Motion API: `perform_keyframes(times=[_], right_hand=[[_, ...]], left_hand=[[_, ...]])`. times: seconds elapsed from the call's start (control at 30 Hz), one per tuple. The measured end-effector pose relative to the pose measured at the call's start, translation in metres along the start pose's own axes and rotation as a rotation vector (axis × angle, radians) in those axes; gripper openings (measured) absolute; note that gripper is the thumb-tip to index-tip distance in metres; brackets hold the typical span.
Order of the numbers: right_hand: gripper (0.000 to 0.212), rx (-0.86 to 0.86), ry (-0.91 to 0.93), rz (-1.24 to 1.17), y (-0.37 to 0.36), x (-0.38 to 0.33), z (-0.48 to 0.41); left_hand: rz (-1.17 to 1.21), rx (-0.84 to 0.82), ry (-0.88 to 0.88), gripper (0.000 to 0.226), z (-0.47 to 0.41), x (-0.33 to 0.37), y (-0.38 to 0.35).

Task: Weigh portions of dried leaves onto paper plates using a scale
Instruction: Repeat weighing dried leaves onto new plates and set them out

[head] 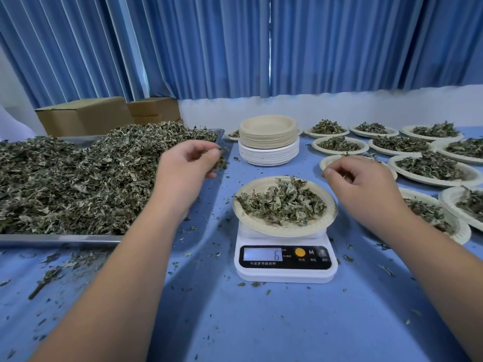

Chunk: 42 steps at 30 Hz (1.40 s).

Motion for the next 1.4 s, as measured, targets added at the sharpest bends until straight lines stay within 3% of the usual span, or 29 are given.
perform_keyframes(times=[0.27, 0.37, 0.53, 0.67, 0.77, 0.9, 1.1, 1.27, 1.4], right_hand=[[0.015, 0.006, -0.008, -0.004, 0.000, 0.001, 0.000], [0.014, 0.011, -0.006, -0.017, 0.001, 0.001, 0.000], [0.014, 0.009, 0.000, -0.022, 0.001, 0.000, 0.000], [0.015, 0.002, -0.011, -0.014, 0.001, 0.000, 0.001], [0.014, 0.005, -0.013, -0.009, 0.001, 0.001, 0.000], [0.015, 0.004, -0.009, 0.002, 0.000, 0.001, 0.000], [0.015, -0.002, -0.019, 0.006, 0.000, 0.002, 0.001], [0.016, -0.001, -0.032, 0.000, 0.001, 0.003, 0.000], [0.015, 0.000, -0.022, 0.008, 0.001, 0.002, 0.000]], left_hand=[[-0.323, -0.300, -0.200, 0.014, 0.041, 0.010, -0.058], [-0.292, -0.336, -0.196, 0.019, 0.044, 0.011, -0.057], [-0.217, -0.230, -0.236, 0.023, 0.038, 0.017, -0.045], [-0.320, -0.075, -0.279, 0.022, 0.024, 0.012, -0.029], [-0.585, -0.008, -0.208, 0.019, 0.006, -0.005, -0.014], [-0.986, -0.115, 0.059, 0.029, -0.011, -0.040, 0.014], [-1.040, -0.179, 0.132, 0.028, -0.019, -0.050, 0.033], [-1.012, -0.350, 0.211, 0.058, -0.016, -0.054, 0.035], [-1.017, -0.379, 0.245, 0.064, -0.016, -0.055, 0.037]])
Point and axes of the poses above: each hand's wrist, its own z-axis away from the middle knuckle, its own y-axis out of the back of the hand, x = y × z, the point moved 5 cm from there along -z, towards the middle knuckle, and after that the axes turned 9 degrees about x, right-handed, at the moved point
